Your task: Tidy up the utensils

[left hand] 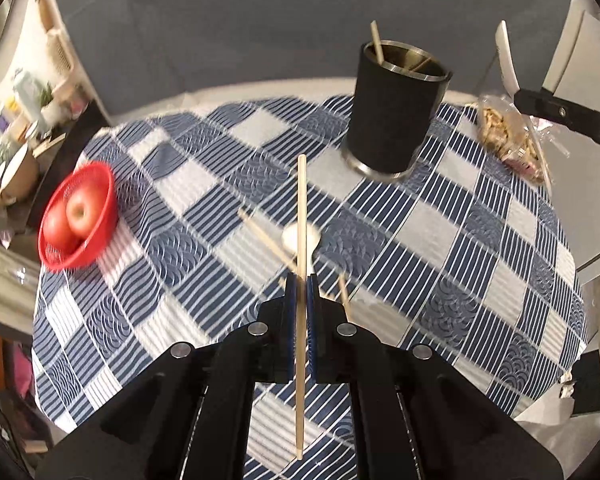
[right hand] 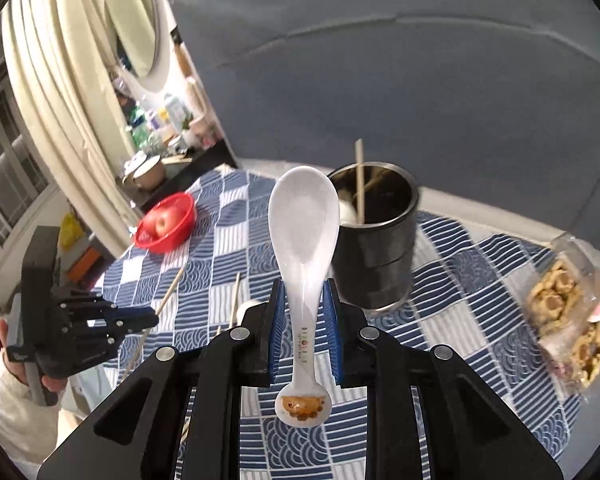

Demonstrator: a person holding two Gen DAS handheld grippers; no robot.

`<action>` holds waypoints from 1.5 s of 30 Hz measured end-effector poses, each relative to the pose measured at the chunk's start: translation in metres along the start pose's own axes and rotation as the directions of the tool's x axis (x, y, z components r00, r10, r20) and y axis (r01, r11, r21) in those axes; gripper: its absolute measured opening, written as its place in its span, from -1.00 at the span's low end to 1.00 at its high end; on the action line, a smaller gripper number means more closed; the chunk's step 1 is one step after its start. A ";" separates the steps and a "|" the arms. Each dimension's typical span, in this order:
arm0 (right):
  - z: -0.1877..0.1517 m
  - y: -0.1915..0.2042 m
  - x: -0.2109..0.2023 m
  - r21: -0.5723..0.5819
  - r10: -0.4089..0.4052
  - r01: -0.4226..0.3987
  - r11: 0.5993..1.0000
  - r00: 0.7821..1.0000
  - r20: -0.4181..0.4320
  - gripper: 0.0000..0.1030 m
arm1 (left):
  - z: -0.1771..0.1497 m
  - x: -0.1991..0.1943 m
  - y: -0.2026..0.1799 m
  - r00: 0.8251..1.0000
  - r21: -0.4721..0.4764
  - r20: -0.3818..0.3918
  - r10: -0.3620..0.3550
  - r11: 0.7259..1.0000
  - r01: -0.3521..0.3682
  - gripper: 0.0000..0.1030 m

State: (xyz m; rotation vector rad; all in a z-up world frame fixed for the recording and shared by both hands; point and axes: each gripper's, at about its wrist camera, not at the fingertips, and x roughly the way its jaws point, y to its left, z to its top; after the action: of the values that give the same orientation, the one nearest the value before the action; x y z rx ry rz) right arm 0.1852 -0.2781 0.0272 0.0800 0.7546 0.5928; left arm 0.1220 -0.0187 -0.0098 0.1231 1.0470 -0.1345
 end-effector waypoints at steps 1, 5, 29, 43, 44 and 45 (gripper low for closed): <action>0.003 -0.004 -0.006 0.004 -0.006 0.006 1.000 1.000 0.010 -0.65 | 0.006 -0.002 -0.003 1.000 0.004 0.007 -0.004 1.000 0.004 -0.90; 0.012 -0.018 -0.020 0.016 -0.022 0.022 1.000 0.999 0.043 -0.65 | 0.033 -0.006 -0.014 0.999 0.027 0.038 -0.014 1.000 0.013 -0.90; 0.097 -0.081 0.011 0.058 0.068 -0.076 0.995 0.988 0.139 -0.65 | 0.200 -0.003 -0.037 0.955 0.049 0.242 -0.171 0.985 0.164 -0.90; 0.123 -0.088 0.066 0.009 0.145 -0.147 0.989 0.982 0.120 -0.64 | 0.255 0.033 -0.049 0.929 0.049 0.265 -0.260 0.965 0.256 -0.90; 0.123 -0.089 0.068 0.011 0.159 -0.162 0.987 0.979 0.125 -0.64 | 0.257 0.035 -0.048 0.924 0.048 0.269 -0.272 0.962 0.269 -0.90; 0.123 -0.089 0.071 0.010 0.169 -0.172 0.985 0.977 0.128 -0.64 | 0.258 0.037 -0.048 0.918 0.048 0.276 -0.284 0.958 0.282 -0.90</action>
State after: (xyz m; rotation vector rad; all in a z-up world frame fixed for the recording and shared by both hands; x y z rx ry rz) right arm 0.3499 -0.2976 0.0489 0.2014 0.6342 0.7363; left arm 0.3519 -0.1109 0.0839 -0.0429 0.7748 -0.4082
